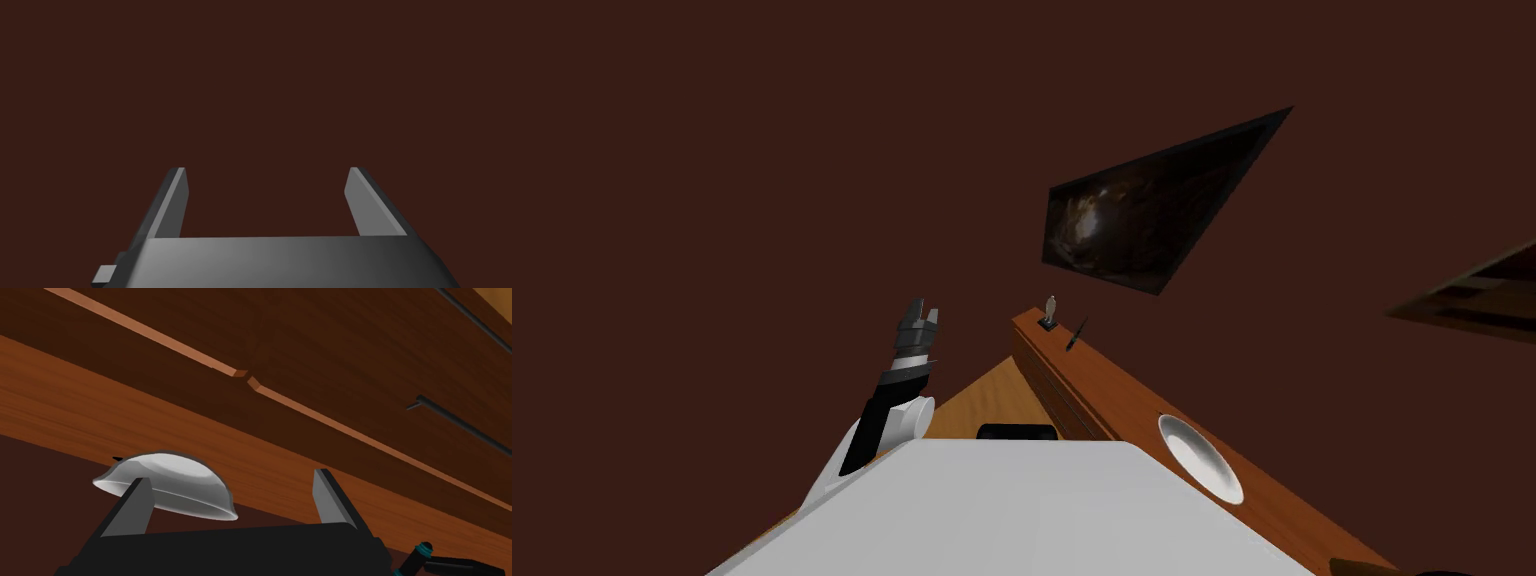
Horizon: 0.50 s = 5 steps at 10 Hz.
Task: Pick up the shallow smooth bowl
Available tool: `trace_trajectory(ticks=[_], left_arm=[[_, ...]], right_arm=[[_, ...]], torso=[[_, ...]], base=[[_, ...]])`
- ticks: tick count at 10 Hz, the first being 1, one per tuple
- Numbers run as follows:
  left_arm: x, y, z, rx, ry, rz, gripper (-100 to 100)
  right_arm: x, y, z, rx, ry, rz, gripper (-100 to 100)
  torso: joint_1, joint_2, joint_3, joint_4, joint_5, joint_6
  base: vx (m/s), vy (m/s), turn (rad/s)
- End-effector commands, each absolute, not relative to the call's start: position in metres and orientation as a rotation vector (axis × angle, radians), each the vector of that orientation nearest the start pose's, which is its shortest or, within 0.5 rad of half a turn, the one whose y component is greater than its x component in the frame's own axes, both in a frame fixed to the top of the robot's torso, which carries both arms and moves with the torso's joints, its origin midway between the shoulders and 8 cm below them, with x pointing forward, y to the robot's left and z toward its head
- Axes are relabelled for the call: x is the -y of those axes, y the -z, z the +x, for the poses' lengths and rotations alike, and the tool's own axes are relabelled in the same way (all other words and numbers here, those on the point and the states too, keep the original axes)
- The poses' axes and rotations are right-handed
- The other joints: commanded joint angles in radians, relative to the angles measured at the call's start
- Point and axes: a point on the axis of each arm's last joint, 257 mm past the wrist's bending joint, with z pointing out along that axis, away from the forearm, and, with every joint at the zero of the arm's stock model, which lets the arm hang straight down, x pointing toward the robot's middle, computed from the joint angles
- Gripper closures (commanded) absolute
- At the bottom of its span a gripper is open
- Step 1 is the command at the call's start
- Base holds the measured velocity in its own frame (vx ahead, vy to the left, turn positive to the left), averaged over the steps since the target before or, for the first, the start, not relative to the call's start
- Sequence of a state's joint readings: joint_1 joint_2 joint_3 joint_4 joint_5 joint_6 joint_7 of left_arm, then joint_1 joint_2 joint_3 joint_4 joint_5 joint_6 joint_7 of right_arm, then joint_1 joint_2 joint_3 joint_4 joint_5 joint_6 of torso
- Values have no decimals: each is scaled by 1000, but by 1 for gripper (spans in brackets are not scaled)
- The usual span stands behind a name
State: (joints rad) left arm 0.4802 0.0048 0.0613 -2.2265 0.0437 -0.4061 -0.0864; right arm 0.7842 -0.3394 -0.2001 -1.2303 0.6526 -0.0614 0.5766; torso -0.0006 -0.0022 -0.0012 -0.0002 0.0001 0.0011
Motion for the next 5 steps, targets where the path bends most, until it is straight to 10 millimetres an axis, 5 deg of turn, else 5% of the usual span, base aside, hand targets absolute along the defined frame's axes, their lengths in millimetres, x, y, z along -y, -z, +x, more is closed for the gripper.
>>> trace_trajectory(ticks=[1, 5], left_arm=[[-309, 11, 365, -695, 1165, -745, 0], [-309, 11, 365, -695, 1165, -745, 0]], right_arm=[[548, 538, -11, -2566, 569, 380, -100], [573, 544, -95, -2774, 715, 193, -100]], torso=[[0, 0, 0, 0, 0, 0], [-2, -4, -2, -1, 0, 0]], base=[[56, 13, 444], [79, -6, 332]])
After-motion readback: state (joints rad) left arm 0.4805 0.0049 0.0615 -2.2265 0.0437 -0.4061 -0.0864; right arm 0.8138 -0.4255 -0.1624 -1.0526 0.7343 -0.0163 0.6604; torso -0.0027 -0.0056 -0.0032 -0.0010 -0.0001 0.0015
